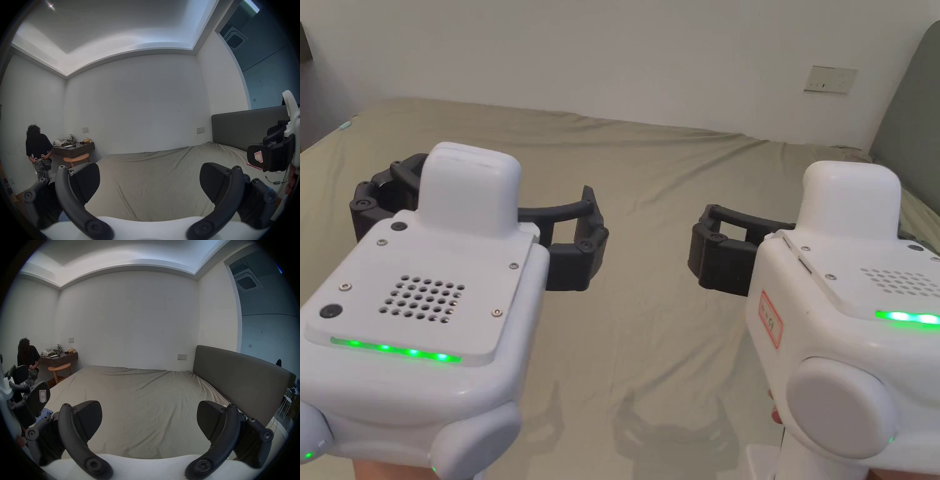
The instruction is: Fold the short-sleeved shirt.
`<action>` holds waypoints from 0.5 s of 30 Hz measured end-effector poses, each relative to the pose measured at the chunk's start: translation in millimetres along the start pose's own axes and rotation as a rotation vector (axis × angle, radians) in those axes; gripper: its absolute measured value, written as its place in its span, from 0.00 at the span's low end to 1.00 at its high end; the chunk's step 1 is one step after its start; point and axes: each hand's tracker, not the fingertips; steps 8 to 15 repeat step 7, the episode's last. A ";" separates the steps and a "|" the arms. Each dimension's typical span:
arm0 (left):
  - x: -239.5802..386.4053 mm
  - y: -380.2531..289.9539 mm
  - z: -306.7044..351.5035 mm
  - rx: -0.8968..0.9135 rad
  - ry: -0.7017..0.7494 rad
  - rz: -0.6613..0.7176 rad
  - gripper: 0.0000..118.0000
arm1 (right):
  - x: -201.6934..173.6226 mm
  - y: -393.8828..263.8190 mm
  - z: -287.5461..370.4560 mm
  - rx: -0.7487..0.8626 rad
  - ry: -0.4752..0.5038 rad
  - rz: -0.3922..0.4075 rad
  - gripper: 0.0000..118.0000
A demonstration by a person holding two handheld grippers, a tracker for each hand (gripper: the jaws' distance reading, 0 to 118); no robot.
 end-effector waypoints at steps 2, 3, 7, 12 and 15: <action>0.8 -0.1 -0.2 0.000 -0.001 -0.001 1.00 | 0.8 -0.8 -1.5 -0.005 0.006 0.003 0.99; 1.4 -0.2 -0.5 0.000 -0.001 -0.002 1.00 | 0.7 -2.1 -3.2 -0.004 0.013 0.016 0.99; 2.4 -2.0 -2.5 -0.007 -0.006 -0.002 1.00 | -4.2 -6.1 -7.7 -0.023 -0.015 0.019 0.99; 2.4 -2.0 -2.5 -0.007 -0.006 -0.002 1.00 | -4.2 -6.1 -7.7 -0.023 -0.015 0.019 0.99; 2.4 -2.0 -2.5 -0.007 -0.006 -0.002 1.00 | -4.2 -6.1 -7.7 -0.023 -0.015 0.019 0.99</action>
